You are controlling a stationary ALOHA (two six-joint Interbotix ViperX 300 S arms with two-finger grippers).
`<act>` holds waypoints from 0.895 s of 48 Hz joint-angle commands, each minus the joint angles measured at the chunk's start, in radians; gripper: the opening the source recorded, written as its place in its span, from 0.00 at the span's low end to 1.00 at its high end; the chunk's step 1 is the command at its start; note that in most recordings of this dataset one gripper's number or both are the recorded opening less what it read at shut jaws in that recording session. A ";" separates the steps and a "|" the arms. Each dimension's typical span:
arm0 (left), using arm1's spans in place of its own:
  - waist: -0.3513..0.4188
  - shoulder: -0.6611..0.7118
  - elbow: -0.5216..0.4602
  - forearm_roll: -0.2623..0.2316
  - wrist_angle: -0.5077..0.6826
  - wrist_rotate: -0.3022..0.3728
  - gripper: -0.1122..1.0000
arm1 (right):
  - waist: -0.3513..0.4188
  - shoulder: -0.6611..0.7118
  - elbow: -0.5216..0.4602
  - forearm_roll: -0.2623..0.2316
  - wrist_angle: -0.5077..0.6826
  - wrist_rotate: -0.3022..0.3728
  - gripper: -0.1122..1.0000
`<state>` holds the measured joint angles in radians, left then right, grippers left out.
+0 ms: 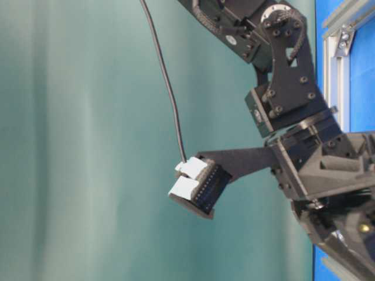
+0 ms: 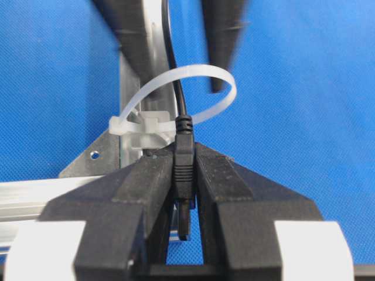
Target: Insert the wire through the string loop located on the left side.
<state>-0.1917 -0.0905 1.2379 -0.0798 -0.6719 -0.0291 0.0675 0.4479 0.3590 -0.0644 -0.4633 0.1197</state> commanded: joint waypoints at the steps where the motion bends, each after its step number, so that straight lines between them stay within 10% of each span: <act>1: 0.000 -0.017 -0.003 0.003 -0.005 0.000 0.16 | 0.005 -0.025 -0.009 0.009 -0.002 0.002 0.66; 8: 0.002 -0.020 0.000 0.003 -0.005 0.000 0.16 | 0.006 -0.028 -0.002 0.023 -0.005 0.002 0.96; 43: 0.002 -0.463 0.184 0.002 0.124 -0.005 0.16 | 0.008 -0.084 0.094 0.025 -0.028 -0.002 0.95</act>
<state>-0.1933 -0.4755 1.4235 -0.0782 -0.5798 -0.0322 0.0721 0.4111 0.4617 -0.0414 -0.4801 0.1197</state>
